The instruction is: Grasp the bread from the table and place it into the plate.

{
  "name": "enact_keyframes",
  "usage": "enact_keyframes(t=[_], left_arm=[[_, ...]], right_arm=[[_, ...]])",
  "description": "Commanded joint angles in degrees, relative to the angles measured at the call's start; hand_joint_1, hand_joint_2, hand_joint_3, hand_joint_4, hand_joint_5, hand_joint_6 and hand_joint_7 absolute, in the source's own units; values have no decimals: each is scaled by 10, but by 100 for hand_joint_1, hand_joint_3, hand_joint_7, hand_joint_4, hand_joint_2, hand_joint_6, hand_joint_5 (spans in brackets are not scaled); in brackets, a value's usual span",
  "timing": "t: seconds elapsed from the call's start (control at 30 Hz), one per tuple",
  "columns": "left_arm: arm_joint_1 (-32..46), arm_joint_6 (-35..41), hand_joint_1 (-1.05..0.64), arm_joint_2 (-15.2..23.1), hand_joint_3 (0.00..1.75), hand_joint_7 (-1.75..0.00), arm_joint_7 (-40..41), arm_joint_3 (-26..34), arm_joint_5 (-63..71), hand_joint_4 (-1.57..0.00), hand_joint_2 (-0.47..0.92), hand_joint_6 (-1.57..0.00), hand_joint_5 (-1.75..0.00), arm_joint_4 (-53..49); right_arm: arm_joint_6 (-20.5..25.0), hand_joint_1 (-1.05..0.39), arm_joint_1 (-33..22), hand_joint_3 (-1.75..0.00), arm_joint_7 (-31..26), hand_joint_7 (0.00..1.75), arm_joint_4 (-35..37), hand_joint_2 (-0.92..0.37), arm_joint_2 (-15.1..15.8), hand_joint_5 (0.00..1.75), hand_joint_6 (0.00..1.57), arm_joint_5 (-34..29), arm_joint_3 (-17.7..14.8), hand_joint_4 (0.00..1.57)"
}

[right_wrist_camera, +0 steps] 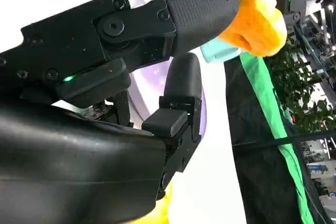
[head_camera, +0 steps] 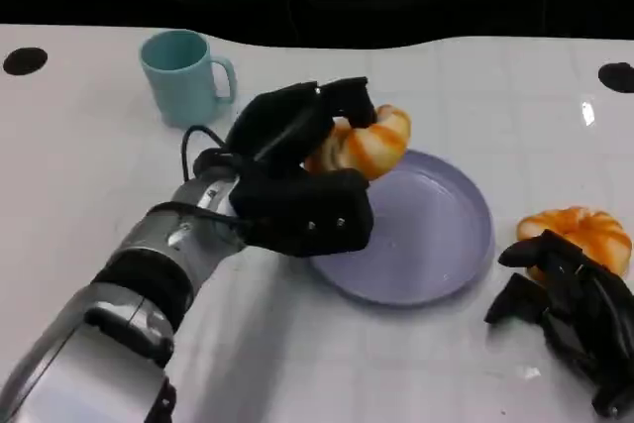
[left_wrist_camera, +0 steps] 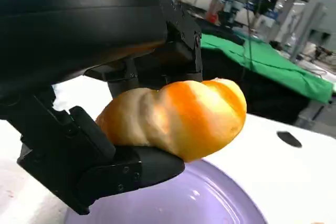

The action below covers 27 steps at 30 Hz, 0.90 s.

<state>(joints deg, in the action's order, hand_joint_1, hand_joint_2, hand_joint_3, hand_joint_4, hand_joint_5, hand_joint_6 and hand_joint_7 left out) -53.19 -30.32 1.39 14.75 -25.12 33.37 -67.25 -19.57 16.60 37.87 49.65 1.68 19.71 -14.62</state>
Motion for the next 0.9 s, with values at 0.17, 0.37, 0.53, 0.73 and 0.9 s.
enact_keyframes(t=[0.17,0.37,0.53,0.73,0.9], left_arm=[[-27,8,-21,-13,129,-175,-38,-10,2,-92,51,-75,-175,-20],[-28,8,-21,-13,129,-175,-39,-11,1,-92,51,-75,-175,-21],[-28,7,-21,-13,129,-175,-39,-11,1,-92,51,-75,-175,-21],[-49,27,-62,-3,45,-9,-188,-21,-2,-26,91,-35,-54,-30],[-57,25,-94,8,71,-1,-220,-40,16,-1,92,-19,-34,-26]], right_arm=[[8,-52,-7,-28,-1,126,8,-92,5,160,60,-4,2,66],[8,-52,-7,-28,-2,127,8,-92,5,159,60,-3,2,66],[8,-52,-7,-28,-2,128,8,-92,5,159,59,-3,2,66],[6,-53,-9,-26,-7,128,4,-92,3,160,60,-4,3,67],[-1,-54,-8,-27,-8,128,7,-92,4,160,59,-6,4,65]])
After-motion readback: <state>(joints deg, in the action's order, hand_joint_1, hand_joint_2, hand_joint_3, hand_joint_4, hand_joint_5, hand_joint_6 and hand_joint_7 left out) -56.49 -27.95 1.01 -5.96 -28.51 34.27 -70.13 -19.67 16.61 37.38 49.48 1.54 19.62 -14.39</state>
